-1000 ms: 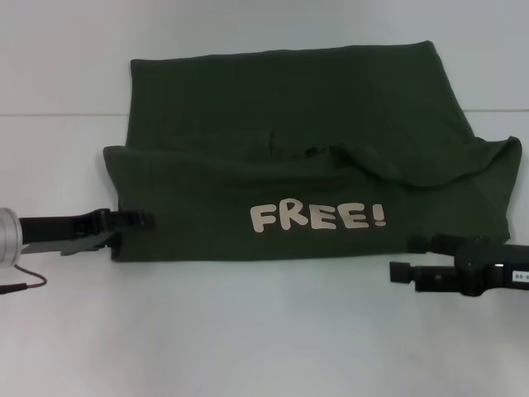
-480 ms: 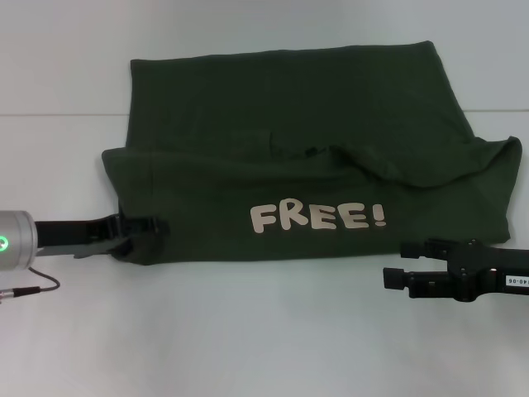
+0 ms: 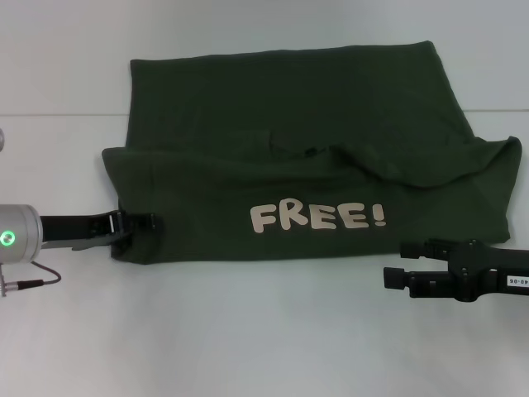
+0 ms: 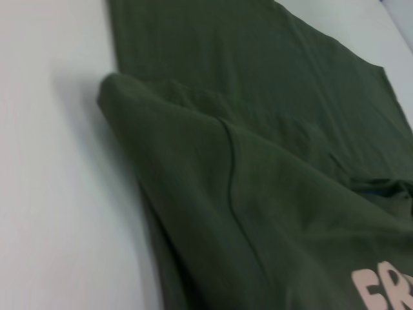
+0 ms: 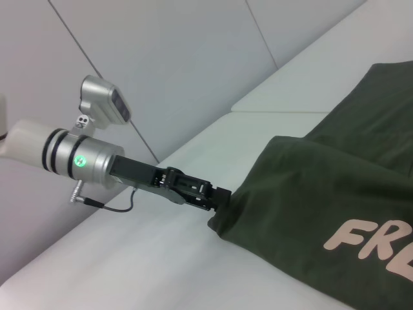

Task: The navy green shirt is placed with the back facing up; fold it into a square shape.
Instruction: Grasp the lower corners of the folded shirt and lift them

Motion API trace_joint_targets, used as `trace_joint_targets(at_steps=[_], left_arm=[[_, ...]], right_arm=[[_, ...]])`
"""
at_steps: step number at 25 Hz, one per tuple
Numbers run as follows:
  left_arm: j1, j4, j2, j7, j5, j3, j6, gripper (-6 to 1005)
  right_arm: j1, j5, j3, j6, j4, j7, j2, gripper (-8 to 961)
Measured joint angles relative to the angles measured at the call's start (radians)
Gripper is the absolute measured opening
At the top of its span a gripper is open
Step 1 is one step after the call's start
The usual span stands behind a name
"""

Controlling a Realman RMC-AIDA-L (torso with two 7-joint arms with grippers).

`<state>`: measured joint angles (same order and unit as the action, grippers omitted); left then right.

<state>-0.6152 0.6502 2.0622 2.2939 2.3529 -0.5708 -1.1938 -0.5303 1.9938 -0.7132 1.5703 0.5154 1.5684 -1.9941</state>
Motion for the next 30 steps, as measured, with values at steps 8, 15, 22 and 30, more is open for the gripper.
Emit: trace_joint_targets(at_steps=[8, 15, 22, 30], left_arm=[[-0.001, 0.007, -0.001, -0.007, 0.008, -0.035, 0.028, 615], [-0.001, 0.013, 0.0, -0.007, 0.018, -0.044, 0.03, 256], [-0.001, 0.014, -0.001, -0.009, 0.019, -0.046, 0.03, 76], [-0.002, 0.016, -0.001, -0.027, 0.018, -0.042, 0.027, 21]], right_arm=[[-0.001, -0.003, 0.004, 0.011, 0.0, 0.002, 0.0, 946], [-0.004, -0.003, 0.01, 0.013, 0.0, 0.003, 0.0, 947], [-0.007, -0.003, 0.018, 0.014, 0.002, 0.023, 0.002, 946], [-0.013, 0.045, 0.028, -0.035, 0.22, 0.505, 0.031, 947]])
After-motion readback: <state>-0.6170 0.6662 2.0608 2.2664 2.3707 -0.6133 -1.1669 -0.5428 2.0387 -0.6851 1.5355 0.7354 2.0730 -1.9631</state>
